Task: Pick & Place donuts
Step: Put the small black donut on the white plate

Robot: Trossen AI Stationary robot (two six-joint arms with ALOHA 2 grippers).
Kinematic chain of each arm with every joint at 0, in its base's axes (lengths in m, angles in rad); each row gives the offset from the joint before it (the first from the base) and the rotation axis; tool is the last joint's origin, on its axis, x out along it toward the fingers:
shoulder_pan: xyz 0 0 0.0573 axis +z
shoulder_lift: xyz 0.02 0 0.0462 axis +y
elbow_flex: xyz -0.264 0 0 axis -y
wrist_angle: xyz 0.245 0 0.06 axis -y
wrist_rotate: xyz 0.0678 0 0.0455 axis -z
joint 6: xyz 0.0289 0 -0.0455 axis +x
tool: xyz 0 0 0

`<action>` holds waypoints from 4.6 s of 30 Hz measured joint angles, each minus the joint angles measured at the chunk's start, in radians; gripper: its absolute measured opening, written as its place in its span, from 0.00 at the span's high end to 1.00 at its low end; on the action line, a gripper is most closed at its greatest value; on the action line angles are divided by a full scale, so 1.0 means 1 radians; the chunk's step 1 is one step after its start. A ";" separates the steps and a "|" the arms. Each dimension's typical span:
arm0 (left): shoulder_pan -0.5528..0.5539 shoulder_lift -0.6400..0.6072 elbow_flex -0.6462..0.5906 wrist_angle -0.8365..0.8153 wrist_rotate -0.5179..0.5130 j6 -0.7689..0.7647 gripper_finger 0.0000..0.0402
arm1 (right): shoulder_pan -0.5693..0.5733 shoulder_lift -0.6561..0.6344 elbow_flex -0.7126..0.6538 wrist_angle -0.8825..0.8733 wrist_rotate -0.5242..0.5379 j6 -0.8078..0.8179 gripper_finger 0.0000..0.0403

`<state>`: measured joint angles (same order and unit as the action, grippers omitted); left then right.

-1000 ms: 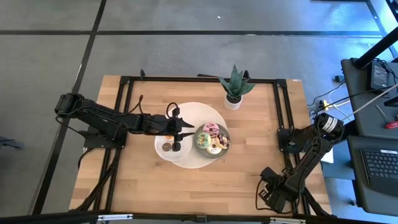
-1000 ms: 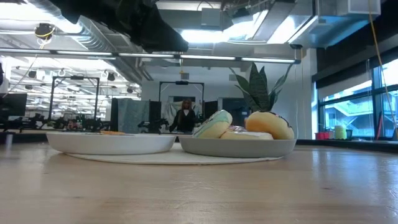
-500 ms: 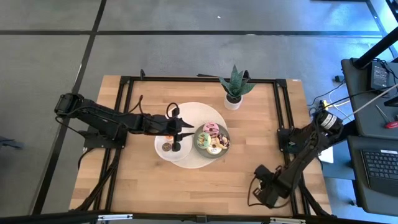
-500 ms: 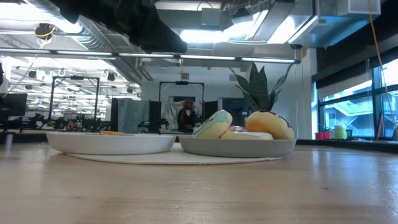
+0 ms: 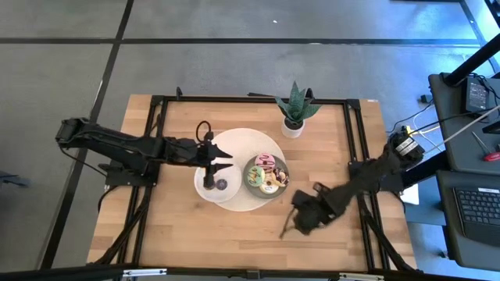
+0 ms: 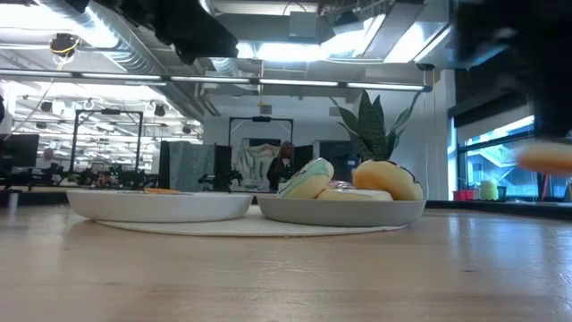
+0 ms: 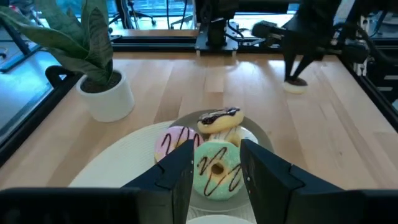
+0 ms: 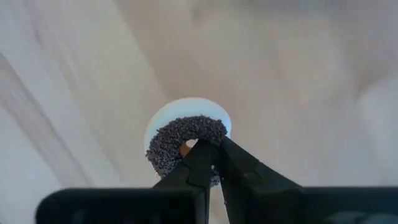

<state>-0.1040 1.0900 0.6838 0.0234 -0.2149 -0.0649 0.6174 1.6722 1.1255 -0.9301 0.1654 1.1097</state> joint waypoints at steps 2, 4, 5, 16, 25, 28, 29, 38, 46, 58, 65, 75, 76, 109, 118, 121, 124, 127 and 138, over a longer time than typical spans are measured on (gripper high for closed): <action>0.000 -0.011 0.000 -0.019 0.000 0.000 0.68 | -0.059 0.000 0.041 0.000 0.044 -0.125 0.93; 0.000 -0.014 0.000 -0.026 0.000 0.000 0.68 | -0.115 0.000 0.088 0.005 0.106 -0.259 0.93; 0.000 -0.014 0.000 -0.028 0.000 0.000 0.68 | -0.142 0.000 0.109 0.013 0.142 -0.328 0.93; 0.000 -0.014 0.000 -0.028 0.000 -0.025 0.68 | -0.347 0.000 0.211 0.361 0.265 -0.916 0.93; 0.000 -0.006 0.000 -0.020 0.000 -0.029 0.68 | -0.425 0.011 0.211 0.645 0.577 -0.962 0.93; 0.000 0.011 0.000 0.013 -0.012 -0.028 0.68 | -0.437 0.011 0.211 0.734 0.579 -0.984 0.93; 0.000 0.019 0.000 0.038 -0.020 -0.027 0.68 | -0.439 0.012 0.211 0.764 0.572 -0.999 0.93; 0.000 0.087 0.000 0.116 -0.030 -0.019 0.68 | -0.438 0.051 0.211 0.876 0.547 -1.061 0.93; 0.002 0.124 -0.001 0.145 -0.104 -0.027 0.68 | -0.438 0.067 0.210 0.867 0.555 -1.040 0.93; 0.001 0.124 -0.001 0.155 -0.223 -0.041 0.67 | -0.438 0.066 0.210 0.828 0.583 -1.014 0.93; 0.001 0.124 -0.001 0.142 -0.257 -0.043 0.54 | -0.438 0.066 0.210 0.828 0.584 -1.013 0.93; 0.001 0.124 -0.001 0.139 -0.187 -0.072 0.45 | -0.441 0.066 0.210 0.833 0.585 -1.014 0.93; 0.001 0.124 -0.001 0.139 -0.187 -0.087 0.46 | -0.441 0.066 0.210 0.834 0.585 -1.013 0.93; 0.000 0.124 -0.001 0.189 -0.217 -0.105 0.88 | -0.441 0.083 0.209 0.830 0.539 -1.016 0.93; 0.000 0.124 -0.001 0.182 -0.217 -0.105 0.94 | -0.441 0.080 0.209 0.832 0.545 -1.067 0.78; 0.000 0.124 -0.001 0.178 -0.220 -0.105 0.94 | -0.432 0.062 0.209 0.821 0.554 -1.085 0.69; 0.000 0.123 0.000 0.156 -0.220 -0.117 0.94 | -0.402 0.015 0.209 0.794 0.554 -1.112 0.64; 0.000 0.124 0.000 0.148 -0.217 -0.133 0.94 | -0.363 -0.049 0.212 0.706 0.552 -1.110 0.60; 0.026 0.123 0.000 -0.135 0.095 -0.321 0.95 | -0.139 -0.158 0.210 0.006 0.585 -0.522 0.57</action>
<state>-0.0776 1.2133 0.6838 -0.1118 -0.1198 -0.3859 0.4787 1.5146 1.3357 -0.9245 0.7499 0.5876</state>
